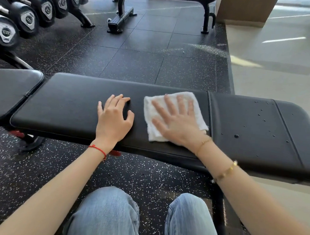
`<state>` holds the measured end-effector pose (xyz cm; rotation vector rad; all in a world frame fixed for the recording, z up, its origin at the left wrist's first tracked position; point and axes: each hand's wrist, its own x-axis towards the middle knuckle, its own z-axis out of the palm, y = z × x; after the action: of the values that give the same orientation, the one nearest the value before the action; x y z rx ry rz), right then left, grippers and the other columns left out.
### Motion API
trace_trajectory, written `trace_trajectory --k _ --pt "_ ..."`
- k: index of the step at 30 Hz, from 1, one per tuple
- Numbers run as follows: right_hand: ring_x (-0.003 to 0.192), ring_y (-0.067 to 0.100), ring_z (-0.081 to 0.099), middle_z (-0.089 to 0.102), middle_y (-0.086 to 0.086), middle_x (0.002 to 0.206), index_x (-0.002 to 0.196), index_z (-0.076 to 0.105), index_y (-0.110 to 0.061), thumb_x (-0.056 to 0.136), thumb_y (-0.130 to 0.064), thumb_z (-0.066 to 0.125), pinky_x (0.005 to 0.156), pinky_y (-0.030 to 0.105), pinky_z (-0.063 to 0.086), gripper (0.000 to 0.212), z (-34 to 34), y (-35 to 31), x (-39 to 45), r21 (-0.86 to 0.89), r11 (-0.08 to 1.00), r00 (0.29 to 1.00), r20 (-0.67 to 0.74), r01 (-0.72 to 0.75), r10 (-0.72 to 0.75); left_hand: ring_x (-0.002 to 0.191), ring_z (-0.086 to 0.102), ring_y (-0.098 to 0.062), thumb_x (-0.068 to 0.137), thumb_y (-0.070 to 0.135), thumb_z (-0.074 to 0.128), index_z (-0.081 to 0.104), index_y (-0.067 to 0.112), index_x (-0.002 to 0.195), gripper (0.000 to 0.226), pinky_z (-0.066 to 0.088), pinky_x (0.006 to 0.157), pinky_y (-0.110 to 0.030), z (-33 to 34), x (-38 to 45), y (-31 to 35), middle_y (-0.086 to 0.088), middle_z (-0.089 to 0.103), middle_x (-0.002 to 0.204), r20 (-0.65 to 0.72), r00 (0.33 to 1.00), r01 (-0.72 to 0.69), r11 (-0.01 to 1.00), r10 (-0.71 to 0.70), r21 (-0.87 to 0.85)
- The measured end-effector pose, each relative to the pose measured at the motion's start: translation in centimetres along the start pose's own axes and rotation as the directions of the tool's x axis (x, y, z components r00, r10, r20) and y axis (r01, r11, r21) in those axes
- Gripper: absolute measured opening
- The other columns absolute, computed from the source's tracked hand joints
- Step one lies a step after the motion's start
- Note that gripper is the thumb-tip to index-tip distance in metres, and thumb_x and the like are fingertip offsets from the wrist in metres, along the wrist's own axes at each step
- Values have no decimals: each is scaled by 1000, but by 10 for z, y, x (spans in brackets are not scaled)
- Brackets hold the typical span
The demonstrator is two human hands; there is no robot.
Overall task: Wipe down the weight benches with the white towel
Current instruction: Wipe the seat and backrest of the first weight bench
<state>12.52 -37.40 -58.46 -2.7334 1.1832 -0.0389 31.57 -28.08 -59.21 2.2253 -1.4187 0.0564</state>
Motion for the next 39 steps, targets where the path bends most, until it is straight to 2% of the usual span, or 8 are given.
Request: trace_trajectory --k 5,10,13,21,25,30,33,39 --pt "150 32 -16 -11 -6 165 150 -12 -51 93 -67 1 115 54 -20 61 9 2 -67 -55 993 991 -66 109 -112 146 32 -22 94 27 53 54 19 138 45 13 122 -56 0 0 -3 -3 48 150 4 1000 -9 1000 9 -3" --pt "149 34 -13 -8 -4 165 151 -2 -51 94 -66 13 116 57 -17 60 -4 30 -23 18 994 994 -9 -106 106 146 32 -22 94 27 52 53 20 138 45 13 122 -57 1 0 -2 -4 47 151 4 1000 -5 1000 5 5" --pt "149 37 -16 -9 -2 165 153 1 -48 98 -63 17 114 60 -18 59 -11 24 13 25 987 987 39 -157 156 146 31 -22 94 27 52 53 19 138 45 13 122 -57 1 -1 -1 -3 47 151 5 1000 -1 1000 1 4" --pt "149 33 -17 -10 -6 165 151 -7 -50 94 -64 6 116 55 -18 60 6 -4 -54 -19 997 997 -35 75 -76 147 30 -22 95 29 51 51 19 140 46 12 122 -56 0 -2 -4 -4 45 152 16 1000 -15 1000 15 9" --pt "150 31 -15 -10 -7 165 150 -4 -55 94 -65 11 116 52 -20 59 -3 31 -34 21 996 996 -6 -84 85 148 28 -22 96 29 49 50 20 141 46 12 123 -56 1 -1 -4 -3 43 154 27 1000 -16 1000 16 25" --pt "150 39 -7 -1 -1 166 153 7 -47 98 -61 18 116 59 -11 57 -18 32 62 37 964 964 51 -263 261 148 29 -23 94 29 50 50 19 141 47 13 122 -57 2 0 -1 -3 44 153 21 1000 0 999 0 36" --pt "148 37 8 16 1 161 153 12 -42 99 -59 17 116 61 0 57 -16 -1 85 -10 985 985 22 -170 170 147 30 -22 94 29 51 51 19 140 47 14 121 -57 2 0 -2 -3 45 152 16 1000 -2 999 1 42" --pt "151 30 -8 -1 -9 164 152 0 -51 98 -62 18 118 55 -11 58 0 5 32 10 999 999 -14 49 -48 147 31 -23 94 30 51 50 20 141 47 15 121 -57 2 -1 -6 -3 45 152 14 1000 -18 999 18 41"
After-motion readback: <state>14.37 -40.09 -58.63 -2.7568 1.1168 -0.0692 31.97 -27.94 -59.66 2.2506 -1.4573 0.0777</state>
